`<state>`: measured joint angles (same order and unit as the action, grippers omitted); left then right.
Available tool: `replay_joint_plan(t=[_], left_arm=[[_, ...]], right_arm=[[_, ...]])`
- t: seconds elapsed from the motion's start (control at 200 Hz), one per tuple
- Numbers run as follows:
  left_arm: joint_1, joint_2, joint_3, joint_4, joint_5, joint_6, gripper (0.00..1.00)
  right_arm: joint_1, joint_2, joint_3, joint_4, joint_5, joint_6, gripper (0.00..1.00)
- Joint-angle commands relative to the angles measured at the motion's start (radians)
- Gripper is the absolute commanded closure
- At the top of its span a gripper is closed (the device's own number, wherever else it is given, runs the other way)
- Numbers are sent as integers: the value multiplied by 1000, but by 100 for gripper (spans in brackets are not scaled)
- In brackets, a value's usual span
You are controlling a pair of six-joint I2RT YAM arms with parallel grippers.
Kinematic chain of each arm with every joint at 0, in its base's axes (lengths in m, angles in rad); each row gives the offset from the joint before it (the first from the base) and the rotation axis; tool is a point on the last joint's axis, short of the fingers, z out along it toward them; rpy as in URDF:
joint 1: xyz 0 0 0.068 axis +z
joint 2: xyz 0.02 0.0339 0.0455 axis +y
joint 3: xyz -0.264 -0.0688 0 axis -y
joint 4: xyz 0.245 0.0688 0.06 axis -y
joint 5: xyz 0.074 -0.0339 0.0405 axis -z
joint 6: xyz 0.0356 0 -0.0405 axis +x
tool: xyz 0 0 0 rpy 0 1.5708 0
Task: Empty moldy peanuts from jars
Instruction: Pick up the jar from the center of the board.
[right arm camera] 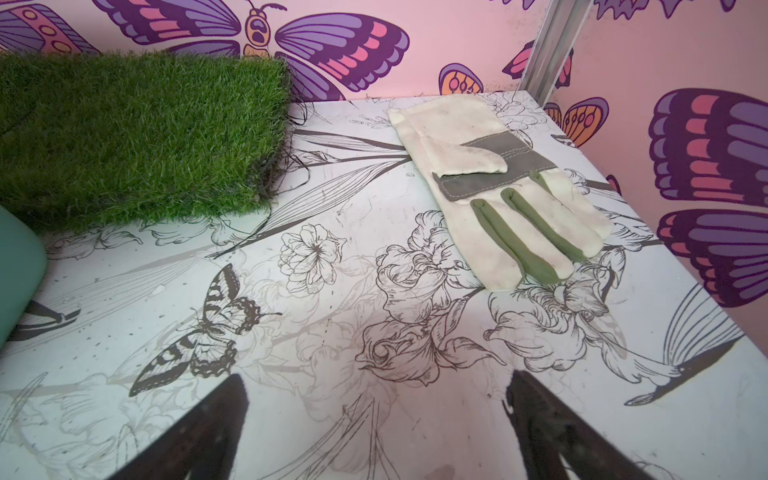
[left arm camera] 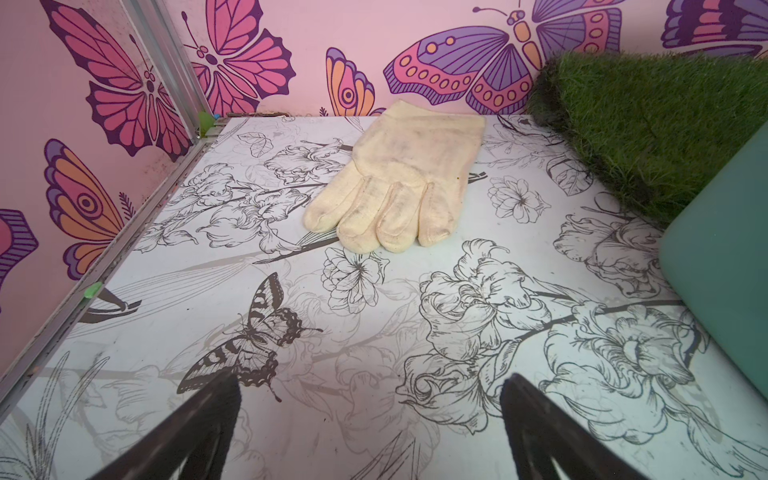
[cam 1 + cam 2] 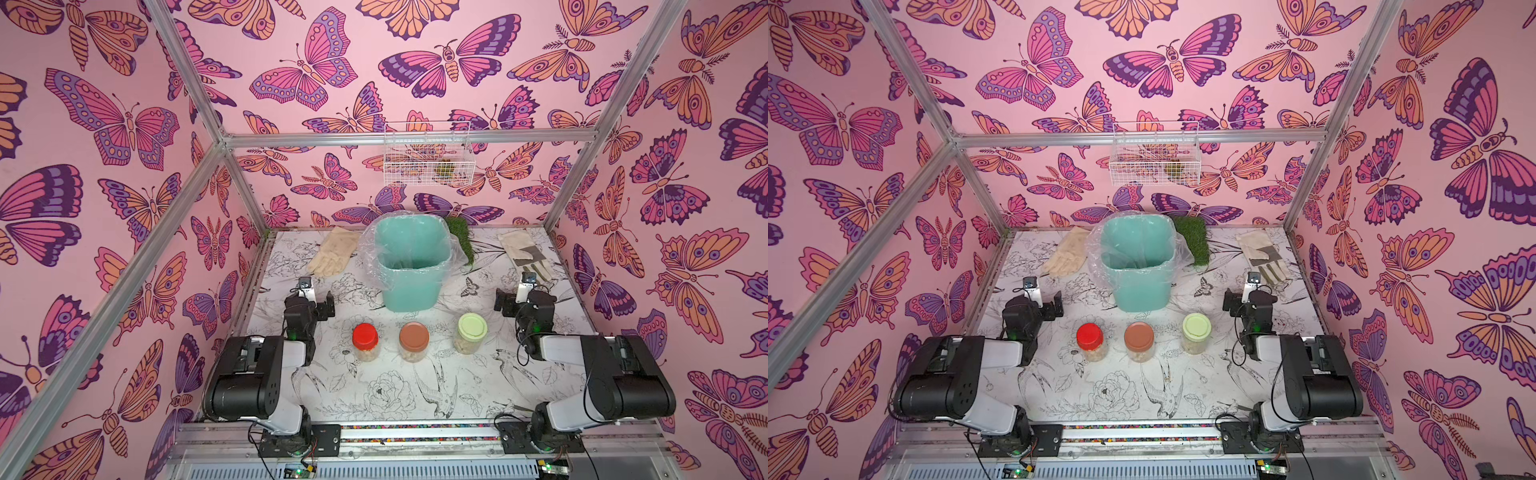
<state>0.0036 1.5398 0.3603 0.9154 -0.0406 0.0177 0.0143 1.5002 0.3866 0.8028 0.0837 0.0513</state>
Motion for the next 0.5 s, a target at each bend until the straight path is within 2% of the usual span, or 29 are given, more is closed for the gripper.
replay_joint_plan(t=[0.0, 0.496], left_arm=[[3, 9, 4, 4, 19, 10, 1], [32, -15, -2, -1, 69, -8, 0]], right_arm=[[-7, 6, 21, -4, -9, 2, 1], [-7, 3, 17, 3, -12, -1, 1]])
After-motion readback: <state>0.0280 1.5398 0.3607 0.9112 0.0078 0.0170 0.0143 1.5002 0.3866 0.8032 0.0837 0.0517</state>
